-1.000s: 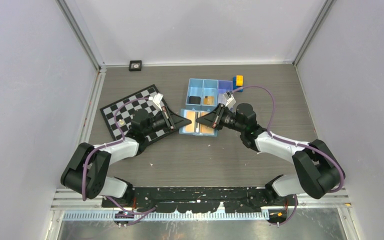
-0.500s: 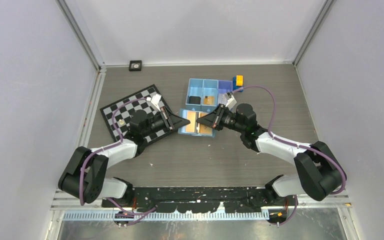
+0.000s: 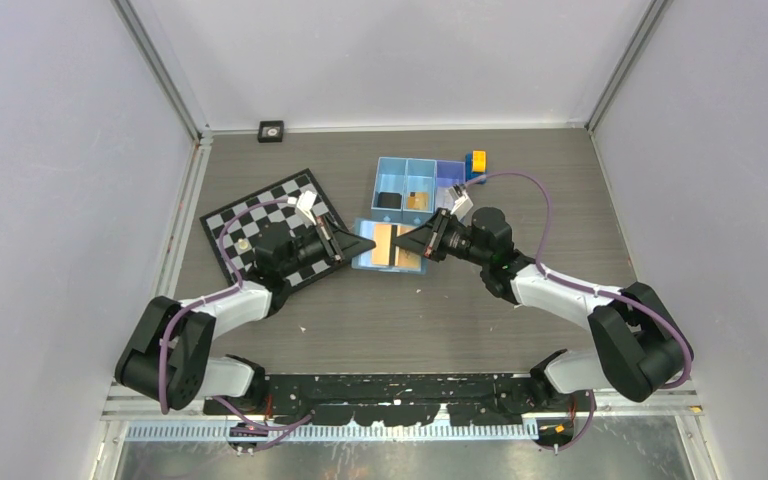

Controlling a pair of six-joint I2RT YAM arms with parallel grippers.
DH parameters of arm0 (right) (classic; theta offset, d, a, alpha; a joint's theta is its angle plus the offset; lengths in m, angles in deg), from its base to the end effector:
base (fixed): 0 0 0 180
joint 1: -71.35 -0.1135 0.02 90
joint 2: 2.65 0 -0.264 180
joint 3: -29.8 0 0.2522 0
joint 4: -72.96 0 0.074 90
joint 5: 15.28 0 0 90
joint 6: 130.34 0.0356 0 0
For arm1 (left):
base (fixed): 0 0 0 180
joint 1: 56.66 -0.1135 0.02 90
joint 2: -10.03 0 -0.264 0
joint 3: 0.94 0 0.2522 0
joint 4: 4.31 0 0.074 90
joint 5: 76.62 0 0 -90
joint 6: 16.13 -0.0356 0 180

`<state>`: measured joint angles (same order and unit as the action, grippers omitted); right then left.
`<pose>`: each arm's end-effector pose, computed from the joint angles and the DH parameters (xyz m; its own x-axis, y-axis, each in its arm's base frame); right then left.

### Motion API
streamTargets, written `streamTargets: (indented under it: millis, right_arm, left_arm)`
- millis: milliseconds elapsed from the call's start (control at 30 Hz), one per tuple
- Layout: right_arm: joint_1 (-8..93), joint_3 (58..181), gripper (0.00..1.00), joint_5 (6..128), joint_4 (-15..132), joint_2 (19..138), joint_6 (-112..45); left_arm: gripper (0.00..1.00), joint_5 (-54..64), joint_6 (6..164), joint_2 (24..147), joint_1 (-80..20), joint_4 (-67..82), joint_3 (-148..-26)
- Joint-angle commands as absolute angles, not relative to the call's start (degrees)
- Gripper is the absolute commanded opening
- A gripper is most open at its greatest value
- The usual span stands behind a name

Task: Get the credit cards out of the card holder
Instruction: Remove the credit card from the card holder.

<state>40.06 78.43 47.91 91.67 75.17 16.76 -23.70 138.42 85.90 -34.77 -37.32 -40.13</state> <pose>0.2382 0.1635 0.2293 -0.7918 0.3957 -0.4652 -0.3271 0.3685 0.8702 0.2333 -0.1169 0.2123 -0.7982 -0.4556 -0.3940 0.3141 0.2433 -0.9177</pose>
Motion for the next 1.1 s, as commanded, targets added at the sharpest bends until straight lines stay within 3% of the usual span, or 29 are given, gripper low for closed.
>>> streamTargets:
  millis: [0, 633, 1067]
  right_arm:
    - [40.24, 79.55, 0.00, 49.27, 92.05, 75.00, 15.62]
    - [40.68, 79.41, 0.00, 51.04, 90.12, 74.58, 15.02]
    - [40.81, 80.60, 0.00, 54.80, 83.24, 73.67, 12.97]
  left_arm:
    - [0.00, -24.15, 139.62, 84.23, -35.17, -43.64, -40.27]
    - [0.00, -23.06, 138.68, 84.12, -36.18, -41.55, -39.96]
    - [0.00, -17.68, 133.25, 79.89, -36.18, -28.43, -40.95]
